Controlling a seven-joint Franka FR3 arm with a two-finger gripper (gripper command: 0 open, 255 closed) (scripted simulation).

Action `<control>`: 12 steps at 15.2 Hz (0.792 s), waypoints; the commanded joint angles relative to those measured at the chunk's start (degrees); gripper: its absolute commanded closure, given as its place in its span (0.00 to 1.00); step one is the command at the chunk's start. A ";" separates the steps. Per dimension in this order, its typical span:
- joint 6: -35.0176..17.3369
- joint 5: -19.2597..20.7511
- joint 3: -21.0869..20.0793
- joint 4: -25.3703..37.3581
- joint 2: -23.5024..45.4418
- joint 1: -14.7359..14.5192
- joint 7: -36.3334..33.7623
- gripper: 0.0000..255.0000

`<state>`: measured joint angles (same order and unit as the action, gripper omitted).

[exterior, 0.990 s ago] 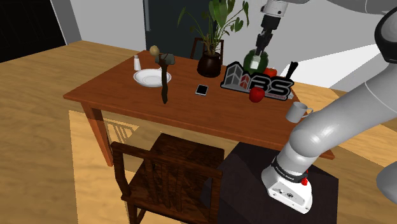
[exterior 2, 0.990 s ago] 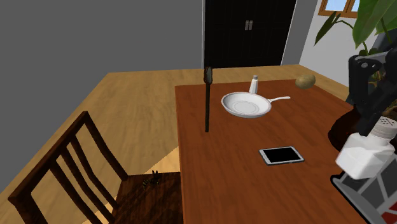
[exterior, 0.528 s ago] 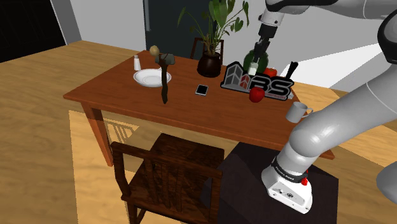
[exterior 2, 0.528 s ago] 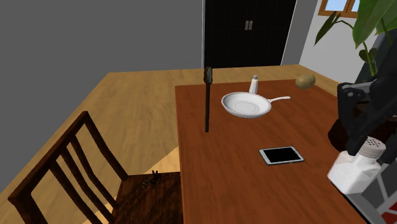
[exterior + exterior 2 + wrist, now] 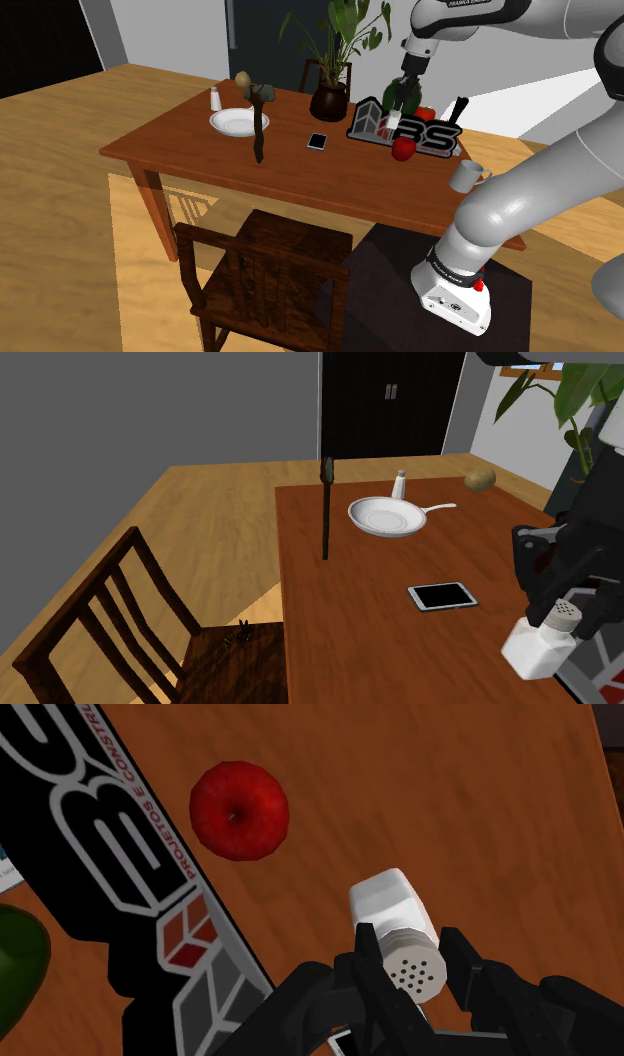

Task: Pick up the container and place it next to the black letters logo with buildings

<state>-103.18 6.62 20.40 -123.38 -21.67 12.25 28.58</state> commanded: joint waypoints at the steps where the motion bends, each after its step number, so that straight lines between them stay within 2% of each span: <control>1: -1.48 0.07 0.12 -1.40 0.04 0.05 -0.02 1.00; 12: -10.12 0.28 1.05 -8.77 1.35 0.25 0.18 1.00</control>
<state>-112.58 6.90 21.40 -131.60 -20.46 12.50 28.79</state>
